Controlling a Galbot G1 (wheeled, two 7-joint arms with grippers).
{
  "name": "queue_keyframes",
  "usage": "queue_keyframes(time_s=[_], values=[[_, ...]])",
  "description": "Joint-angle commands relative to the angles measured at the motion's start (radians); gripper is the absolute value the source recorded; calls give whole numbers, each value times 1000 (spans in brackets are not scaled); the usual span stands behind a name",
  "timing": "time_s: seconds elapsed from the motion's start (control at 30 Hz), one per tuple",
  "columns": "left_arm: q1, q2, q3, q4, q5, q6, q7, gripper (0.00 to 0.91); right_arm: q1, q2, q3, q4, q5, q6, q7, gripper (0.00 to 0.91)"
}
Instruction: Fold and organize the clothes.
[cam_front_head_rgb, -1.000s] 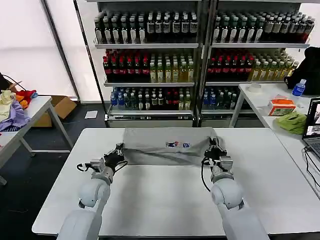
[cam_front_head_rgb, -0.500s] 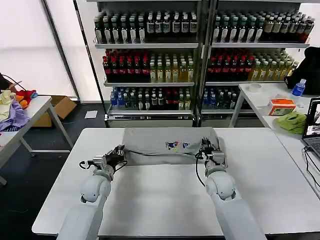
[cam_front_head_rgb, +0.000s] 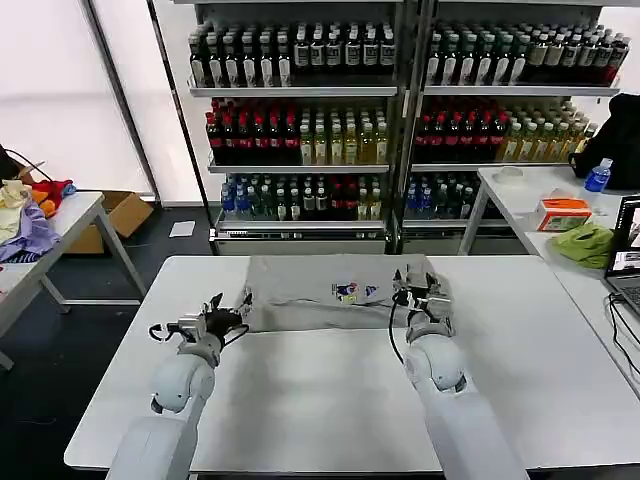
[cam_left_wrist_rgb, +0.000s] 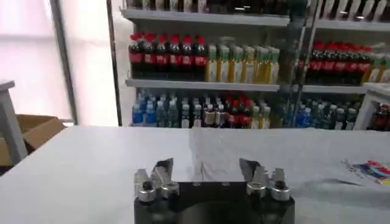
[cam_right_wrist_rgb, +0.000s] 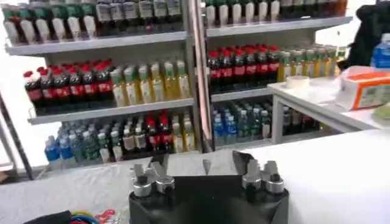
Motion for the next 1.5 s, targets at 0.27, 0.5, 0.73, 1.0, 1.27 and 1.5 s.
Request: queue_keyframes(time_s=[0.27, 0.5, 0.73, 1.0, 1.27, 1.5], values=[[86, 5, 8, -52, 55, 28, -8, 907, -261, -93, 127, 154, 44, -69, 29, 907], [86, 1, 15, -44, 62, 33, -9, 907, -270, -111, 152, 139, 51, -74, 20, 907], [86, -2, 10, -20, 65, 35, -8, 907, -240, -101, 141, 82, 48, -70, 1, 907], [78, 0, 8, -5, 64, 40, -6, 907, -202, -91, 129, 29, 38, -68, -6, 897], [50, 3, 9, 34, 63, 39, -4, 907, -142, -74, 97, -18, 18, -68, -14, 846], [55, 5, 8, 40, 63, 39, -2, 423, -127, -58, 76, -44, 10, -60, -24, 0]])
